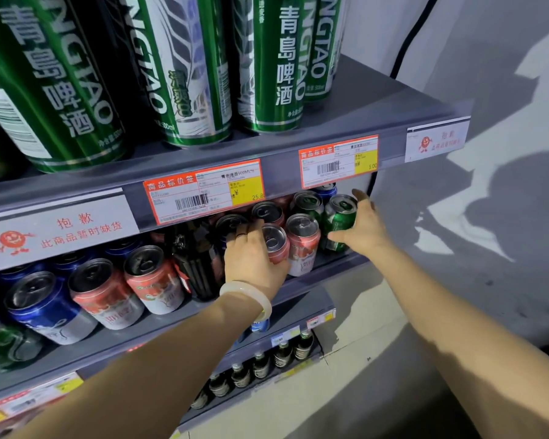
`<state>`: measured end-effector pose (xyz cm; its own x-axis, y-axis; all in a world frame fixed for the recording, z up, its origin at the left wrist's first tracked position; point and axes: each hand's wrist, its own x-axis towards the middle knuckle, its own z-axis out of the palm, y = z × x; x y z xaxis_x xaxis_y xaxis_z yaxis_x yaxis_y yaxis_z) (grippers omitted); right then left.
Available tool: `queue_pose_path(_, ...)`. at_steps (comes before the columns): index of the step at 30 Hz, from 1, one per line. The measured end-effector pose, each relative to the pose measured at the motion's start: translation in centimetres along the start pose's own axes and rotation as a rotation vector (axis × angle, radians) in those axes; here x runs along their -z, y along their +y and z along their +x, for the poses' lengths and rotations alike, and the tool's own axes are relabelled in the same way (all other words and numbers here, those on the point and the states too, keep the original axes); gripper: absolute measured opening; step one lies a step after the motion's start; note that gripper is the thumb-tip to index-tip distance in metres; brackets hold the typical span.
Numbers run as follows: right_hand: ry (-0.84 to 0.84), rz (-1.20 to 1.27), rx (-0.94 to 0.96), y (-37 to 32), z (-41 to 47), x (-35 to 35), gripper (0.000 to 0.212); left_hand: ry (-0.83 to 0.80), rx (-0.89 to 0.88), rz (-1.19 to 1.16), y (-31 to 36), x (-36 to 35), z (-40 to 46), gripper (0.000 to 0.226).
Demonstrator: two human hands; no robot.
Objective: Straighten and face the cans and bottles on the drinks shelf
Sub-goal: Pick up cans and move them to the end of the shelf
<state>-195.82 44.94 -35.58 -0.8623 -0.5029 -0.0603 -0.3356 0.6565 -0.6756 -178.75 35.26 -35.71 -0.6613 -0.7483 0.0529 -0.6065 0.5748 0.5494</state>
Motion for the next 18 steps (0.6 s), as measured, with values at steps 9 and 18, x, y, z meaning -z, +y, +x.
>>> queue_pose_path(9, 0.185, -0.015, 0.027, 1.1, 0.5, -0.8, 0.076, -0.059, 0.001, 0.048, -0.3, -0.5, 0.2, 0.083)
queue_pose_path(18, 0.205, 0.107, 0.118, 0.9, -3.4, 1.6, 0.065, -0.046, -0.09, 0.044, -0.5, 0.1, -0.2, 0.084)
